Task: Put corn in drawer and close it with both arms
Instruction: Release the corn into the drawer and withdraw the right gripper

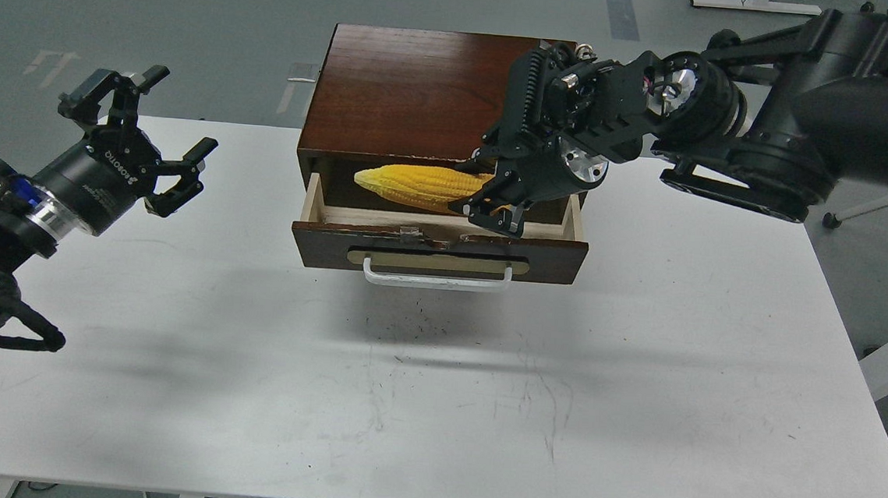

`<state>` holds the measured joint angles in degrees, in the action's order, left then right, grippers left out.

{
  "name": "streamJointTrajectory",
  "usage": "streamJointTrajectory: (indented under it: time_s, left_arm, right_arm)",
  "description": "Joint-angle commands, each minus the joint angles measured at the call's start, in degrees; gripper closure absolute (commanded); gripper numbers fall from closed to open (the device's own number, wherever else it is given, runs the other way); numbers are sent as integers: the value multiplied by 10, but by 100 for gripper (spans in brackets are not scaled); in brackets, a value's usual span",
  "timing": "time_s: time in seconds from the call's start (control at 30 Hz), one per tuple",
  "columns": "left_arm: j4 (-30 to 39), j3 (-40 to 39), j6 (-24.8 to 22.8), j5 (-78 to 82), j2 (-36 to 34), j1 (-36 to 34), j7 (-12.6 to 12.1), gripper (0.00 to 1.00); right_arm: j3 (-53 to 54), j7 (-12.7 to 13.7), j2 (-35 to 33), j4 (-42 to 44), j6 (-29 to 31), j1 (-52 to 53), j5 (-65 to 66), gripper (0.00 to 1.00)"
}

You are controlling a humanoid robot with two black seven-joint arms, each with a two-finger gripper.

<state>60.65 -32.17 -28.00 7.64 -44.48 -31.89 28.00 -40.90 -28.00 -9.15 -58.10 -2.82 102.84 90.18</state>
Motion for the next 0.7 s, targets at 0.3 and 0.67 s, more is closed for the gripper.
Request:
streamJointTrajectory:
  time_s: [0.3,0.67]
  left_arm:
    - [0,0,0,1,0,0,0,1]
    - [0,-1,0,0,0,0,0,1]
  right_arm:
    - [31,0,-37,-8,-3,32,-54,4]
    - [157,0,-222,-12,-3,-24,-462,2]
